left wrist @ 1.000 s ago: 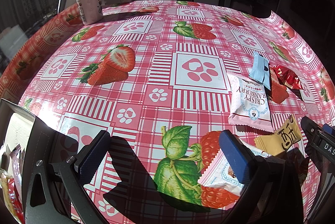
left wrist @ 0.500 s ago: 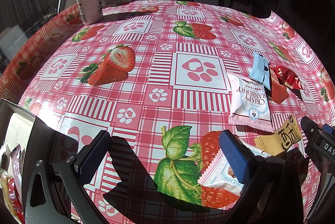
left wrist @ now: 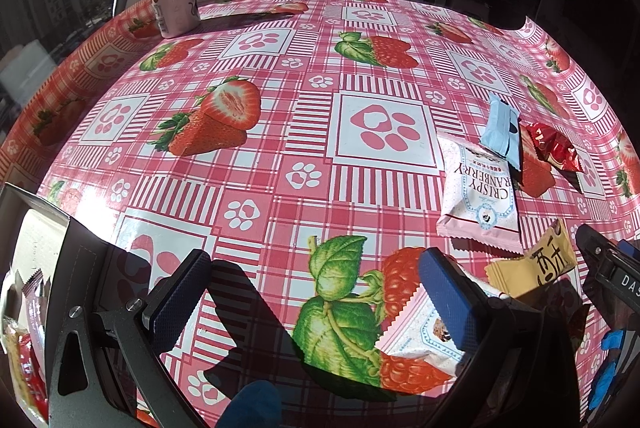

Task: Organize snacks
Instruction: 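Grasp a Crispy Cranberry packet with the left tool while the right tool grasps a red packet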

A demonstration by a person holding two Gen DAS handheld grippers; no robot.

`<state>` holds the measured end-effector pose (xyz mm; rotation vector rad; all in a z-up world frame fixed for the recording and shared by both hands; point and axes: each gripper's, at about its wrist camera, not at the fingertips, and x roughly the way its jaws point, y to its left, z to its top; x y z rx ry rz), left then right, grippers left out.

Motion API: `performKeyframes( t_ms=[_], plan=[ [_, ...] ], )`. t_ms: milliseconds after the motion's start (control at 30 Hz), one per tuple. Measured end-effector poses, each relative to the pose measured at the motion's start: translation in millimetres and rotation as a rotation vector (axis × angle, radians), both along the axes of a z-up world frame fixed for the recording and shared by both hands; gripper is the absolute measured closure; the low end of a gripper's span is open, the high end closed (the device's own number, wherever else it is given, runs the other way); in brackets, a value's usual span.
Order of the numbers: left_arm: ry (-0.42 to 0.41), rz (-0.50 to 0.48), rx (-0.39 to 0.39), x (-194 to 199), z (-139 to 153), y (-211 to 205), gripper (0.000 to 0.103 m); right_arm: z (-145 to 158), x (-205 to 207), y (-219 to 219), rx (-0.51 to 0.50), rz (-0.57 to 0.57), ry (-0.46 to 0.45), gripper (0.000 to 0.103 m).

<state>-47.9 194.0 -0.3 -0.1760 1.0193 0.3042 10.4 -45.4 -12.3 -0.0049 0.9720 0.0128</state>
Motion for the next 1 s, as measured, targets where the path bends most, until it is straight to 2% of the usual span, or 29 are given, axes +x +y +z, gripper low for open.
performKeyframes(
  t_ms=[100,200,300,400,467,567,667,800,1000],
  plan=[
    [0.112,-0.011,-0.040,13.5,1.3,4.3,0.000,2.9,22.1,-1.1,0.000,0.030,0.152,0.000],
    [0.244,-0.031,-0.106,21.3,2.6,8.0,0.000,2.3,36.7,-2.7,-0.006,0.078,0.250,0.000],
    [0.277,-0.027,-0.204,14.4,12.5,10.4,0.000,1.2,44.3,-1.8,-0.019,0.123,0.314,0.000],
    [0.299,-0.047,-0.172,8.1,22.9,3.5,0.000,0.1,51.9,-0.9,-0.013,0.145,0.411,0.000],
    [0.319,-0.078,-0.147,15.6,28.5,-3.5,0.000,2.7,55.5,-4.3,0.037,0.132,0.455,0.000],
    [0.273,-0.083,-0.167,38.6,42.6,-8.4,0.000,10.9,65.8,-0.3,0.039,0.145,0.462,0.000],
    [0.235,-0.109,-0.163,67.2,50.4,-19.5,0.000,23.2,81.5,17.9,-0.024,0.258,0.418,0.000],
    [0.304,-0.191,-0.158,98.1,28.1,-40.3,0.000,28.6,101.3,35.3,-0.088,0.359,0.376,0.000],
    [0.368,-0.172,-0.122,113.5,0.7,-44.5,0.000,30.7,134.9,66.7,-0.112,0.477,0.341,0.000]
  ],
)
